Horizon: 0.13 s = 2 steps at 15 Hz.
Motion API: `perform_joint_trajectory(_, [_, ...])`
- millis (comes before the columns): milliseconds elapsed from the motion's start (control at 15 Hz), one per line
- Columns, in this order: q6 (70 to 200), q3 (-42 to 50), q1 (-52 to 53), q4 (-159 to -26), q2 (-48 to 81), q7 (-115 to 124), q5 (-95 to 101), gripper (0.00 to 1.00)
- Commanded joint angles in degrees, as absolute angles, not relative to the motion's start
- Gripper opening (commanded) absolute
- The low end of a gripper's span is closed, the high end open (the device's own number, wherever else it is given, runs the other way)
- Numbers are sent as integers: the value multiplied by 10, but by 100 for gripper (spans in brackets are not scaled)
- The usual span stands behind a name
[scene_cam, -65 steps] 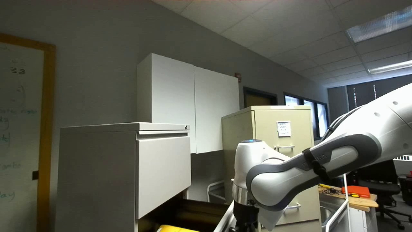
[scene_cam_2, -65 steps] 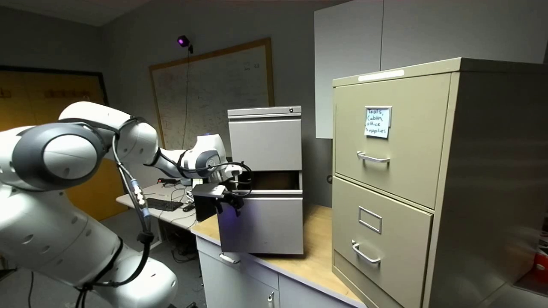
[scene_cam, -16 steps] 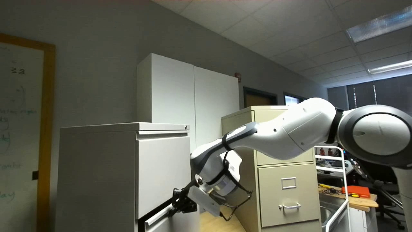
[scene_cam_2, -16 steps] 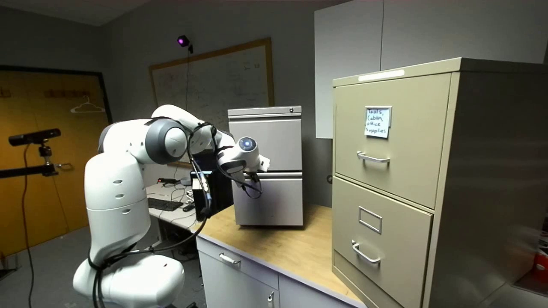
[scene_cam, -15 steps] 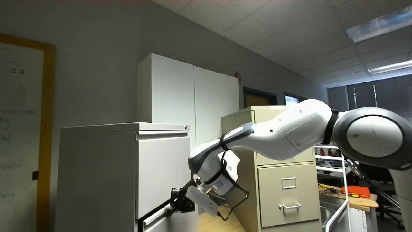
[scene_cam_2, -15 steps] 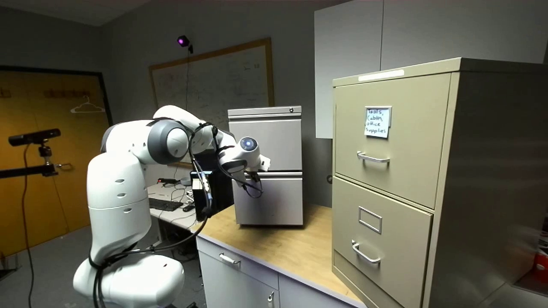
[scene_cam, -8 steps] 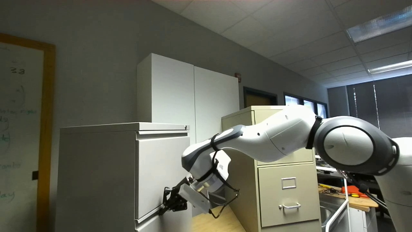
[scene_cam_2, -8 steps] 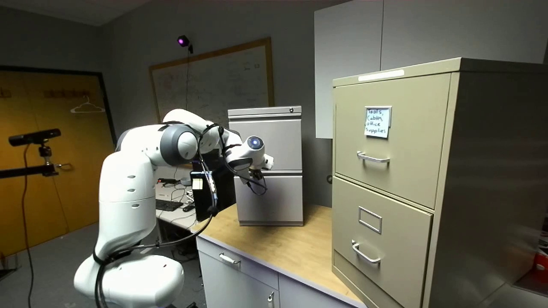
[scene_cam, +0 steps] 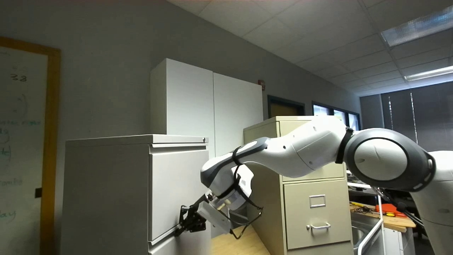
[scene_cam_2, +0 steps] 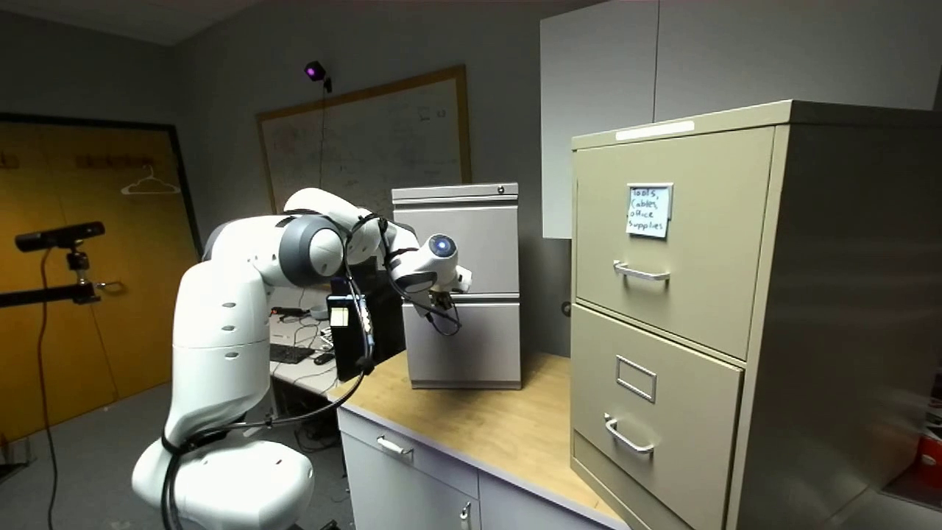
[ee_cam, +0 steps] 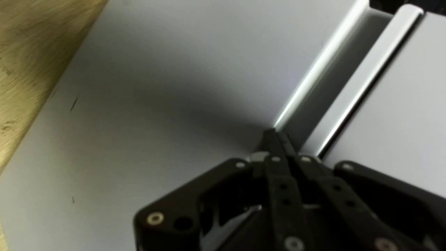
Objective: Close the bottom drawer of the white file cabinet
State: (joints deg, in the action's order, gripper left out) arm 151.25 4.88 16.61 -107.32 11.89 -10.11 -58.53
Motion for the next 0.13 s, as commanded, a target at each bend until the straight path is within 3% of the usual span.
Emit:
perform_joint_trajectory(0, [1521, 50, 163, -1068, 106, -114, -595, 0])
perform_joint_trajectory(67, [1528, 6, 121, -1079, 98, -98, -575, 0])
